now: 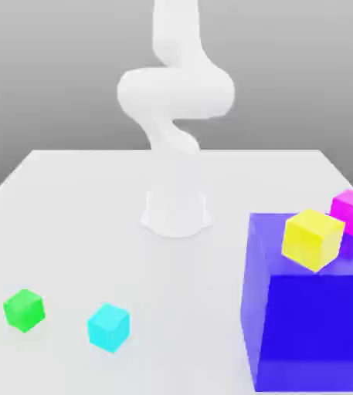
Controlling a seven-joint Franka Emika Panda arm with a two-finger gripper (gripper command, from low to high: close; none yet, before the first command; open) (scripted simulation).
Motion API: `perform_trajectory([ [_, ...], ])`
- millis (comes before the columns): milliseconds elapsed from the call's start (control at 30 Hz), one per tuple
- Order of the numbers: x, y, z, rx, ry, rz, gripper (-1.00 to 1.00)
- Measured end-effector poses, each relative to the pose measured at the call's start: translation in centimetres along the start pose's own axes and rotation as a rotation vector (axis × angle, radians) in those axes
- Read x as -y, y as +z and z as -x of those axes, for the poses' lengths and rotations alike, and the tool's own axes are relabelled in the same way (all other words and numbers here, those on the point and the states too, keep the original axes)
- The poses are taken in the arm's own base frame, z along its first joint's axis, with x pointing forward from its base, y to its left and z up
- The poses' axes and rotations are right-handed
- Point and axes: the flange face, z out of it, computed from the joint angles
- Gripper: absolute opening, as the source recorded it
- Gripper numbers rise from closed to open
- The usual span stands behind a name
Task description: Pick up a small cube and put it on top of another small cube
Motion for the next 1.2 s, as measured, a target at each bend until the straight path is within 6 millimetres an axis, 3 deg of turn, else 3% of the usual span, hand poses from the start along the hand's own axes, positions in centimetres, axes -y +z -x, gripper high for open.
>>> perform_trajectory([
  [133,-3.2,9.6,0.3,0.059,0.064,0.134,0.0],
  [300,-9.2,19.8,1.9,0.138,0.148,0.284,0.0],
  [433,-15.1,26.4,4.4,0.209,0.22,0.395,0.0],
  [567,-21.5,31.4,8.0,0.286,0.298,0.499,0.0],
  [700,-27.8,34.9,12.4,0.367,0.383,0.592,0.0],
  [900,-31.4,39.5,15.9,0.387,0.397,0.611,0.0],
  [933,-31.8,40.1,16.4,0.387,0.397,0.611,-1.0],
  [1200,-31.5,39.7,16.1,0.387,0.398,0.61,-1.0],
])
